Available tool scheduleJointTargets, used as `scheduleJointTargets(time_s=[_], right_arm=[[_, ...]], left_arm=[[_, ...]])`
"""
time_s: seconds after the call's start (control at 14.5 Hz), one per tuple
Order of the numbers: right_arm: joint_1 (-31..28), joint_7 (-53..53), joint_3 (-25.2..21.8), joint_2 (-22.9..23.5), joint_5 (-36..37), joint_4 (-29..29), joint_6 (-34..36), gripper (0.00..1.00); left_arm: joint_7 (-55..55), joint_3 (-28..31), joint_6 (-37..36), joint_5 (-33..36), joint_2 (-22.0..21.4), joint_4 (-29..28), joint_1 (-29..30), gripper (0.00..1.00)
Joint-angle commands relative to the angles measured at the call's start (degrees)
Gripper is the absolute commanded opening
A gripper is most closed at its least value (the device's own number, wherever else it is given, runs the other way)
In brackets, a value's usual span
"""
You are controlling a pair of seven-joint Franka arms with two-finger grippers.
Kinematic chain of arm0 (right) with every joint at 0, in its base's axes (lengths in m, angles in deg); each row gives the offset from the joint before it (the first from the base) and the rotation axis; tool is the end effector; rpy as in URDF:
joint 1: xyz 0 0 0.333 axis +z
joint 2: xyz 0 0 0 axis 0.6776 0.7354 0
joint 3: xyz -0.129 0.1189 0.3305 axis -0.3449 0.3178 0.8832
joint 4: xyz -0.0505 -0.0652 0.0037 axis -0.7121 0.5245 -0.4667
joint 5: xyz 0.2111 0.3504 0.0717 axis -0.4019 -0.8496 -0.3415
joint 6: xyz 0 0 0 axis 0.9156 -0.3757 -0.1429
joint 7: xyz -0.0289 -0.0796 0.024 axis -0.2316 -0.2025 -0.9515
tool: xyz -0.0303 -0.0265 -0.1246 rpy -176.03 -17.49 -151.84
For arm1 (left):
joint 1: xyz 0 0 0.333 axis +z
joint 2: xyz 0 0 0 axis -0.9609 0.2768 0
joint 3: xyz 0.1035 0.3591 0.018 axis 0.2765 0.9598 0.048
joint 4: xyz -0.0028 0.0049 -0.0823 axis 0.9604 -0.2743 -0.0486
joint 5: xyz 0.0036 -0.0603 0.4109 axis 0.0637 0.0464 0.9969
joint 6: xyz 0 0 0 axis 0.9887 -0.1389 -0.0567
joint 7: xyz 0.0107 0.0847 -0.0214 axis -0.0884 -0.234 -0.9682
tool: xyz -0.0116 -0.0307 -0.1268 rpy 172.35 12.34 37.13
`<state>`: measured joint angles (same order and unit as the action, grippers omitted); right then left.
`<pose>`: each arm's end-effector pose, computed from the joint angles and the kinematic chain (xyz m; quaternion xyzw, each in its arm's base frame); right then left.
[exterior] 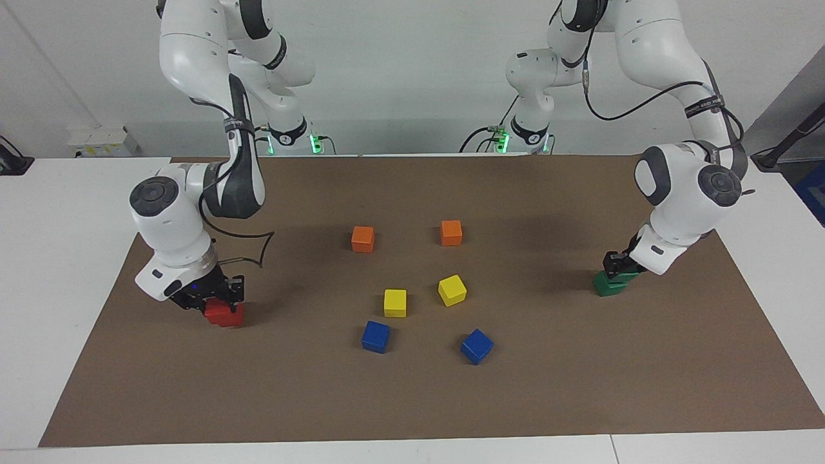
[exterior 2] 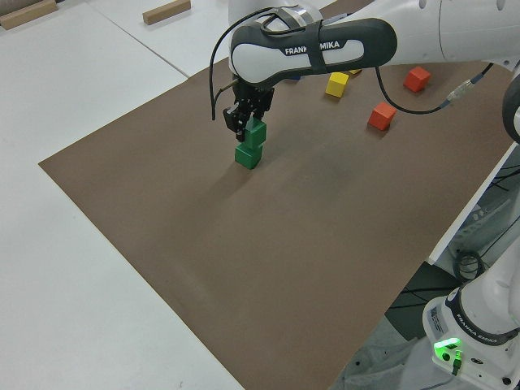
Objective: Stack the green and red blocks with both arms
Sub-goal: 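Stack green on green with the left gripper while the right gripper stacks red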
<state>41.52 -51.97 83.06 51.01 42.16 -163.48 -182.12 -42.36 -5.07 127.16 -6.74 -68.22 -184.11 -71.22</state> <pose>0.7116 -0.0326 0.3774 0.9930 0.1010 0.0490 0.0371 0.6752 0.0089 0.3958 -0.9994 0.0185 0.0285 0.0022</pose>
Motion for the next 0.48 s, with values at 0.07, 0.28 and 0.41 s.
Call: scheduleJointTargets(time_s=[0.07, 0.28, 0.41], right_arm=[[-2.3, -5.9, 0.7, -0.1, -1.6, -0.2, 0.7, 0.0], [-1.9, -5.8, 0.8, -0.5, -3.5, -0.2, 0.9, 0.0], [-1.8, -5.8, 0.7, -0.7, -4.7, -0.2, 1.1, 0.0]], left_arm=[[1.1, -0.4, 3.8, -1.7, -1.4, -3.4, 1.8, 0.0], [1.1, -0.3, 4.1, -1.7, -1.4, -3.4, 2.0, 0.0], [1.0, -0.4, 4.5, -1.7, -1.4, -3.5, 2.3, 0.0]])
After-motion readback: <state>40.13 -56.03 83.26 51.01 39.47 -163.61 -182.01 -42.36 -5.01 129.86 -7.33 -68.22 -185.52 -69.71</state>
